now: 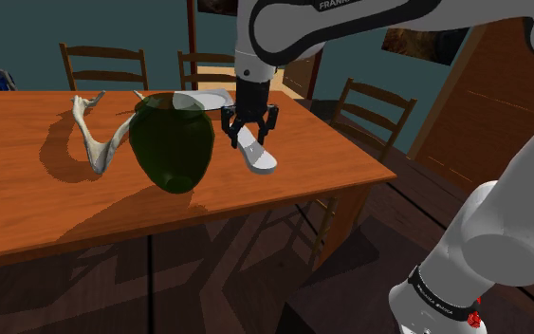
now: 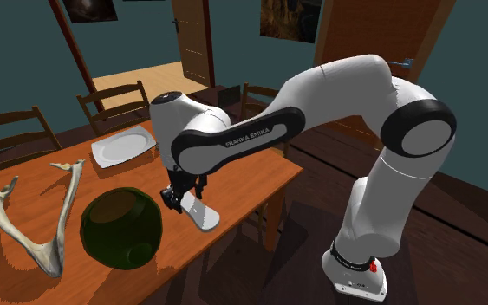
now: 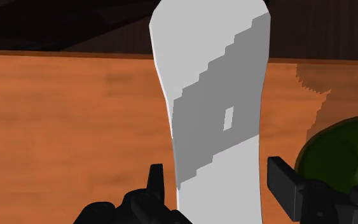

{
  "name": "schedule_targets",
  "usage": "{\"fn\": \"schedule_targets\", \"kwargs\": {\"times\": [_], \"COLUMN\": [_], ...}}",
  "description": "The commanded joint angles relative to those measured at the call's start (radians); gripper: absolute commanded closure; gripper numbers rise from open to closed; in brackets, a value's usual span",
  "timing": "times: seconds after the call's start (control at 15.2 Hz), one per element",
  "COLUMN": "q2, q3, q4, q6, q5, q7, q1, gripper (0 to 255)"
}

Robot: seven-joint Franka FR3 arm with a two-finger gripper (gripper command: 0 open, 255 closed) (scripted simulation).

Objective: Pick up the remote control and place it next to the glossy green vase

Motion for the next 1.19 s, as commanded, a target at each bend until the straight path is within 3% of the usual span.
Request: {"fn": "schedule_targets", "kwargs": {"times": [0.0,1.12], "q2": [0.006,0.09], "q3": [0.0,0.003], "q4": [-0.021,-0.161], "q6": [0.027,0.249], "q5": [-0.001,-0.024], "q7": [-0.001,0.013], "q1": [0.0,0.003], "gripper": [255,255]}}
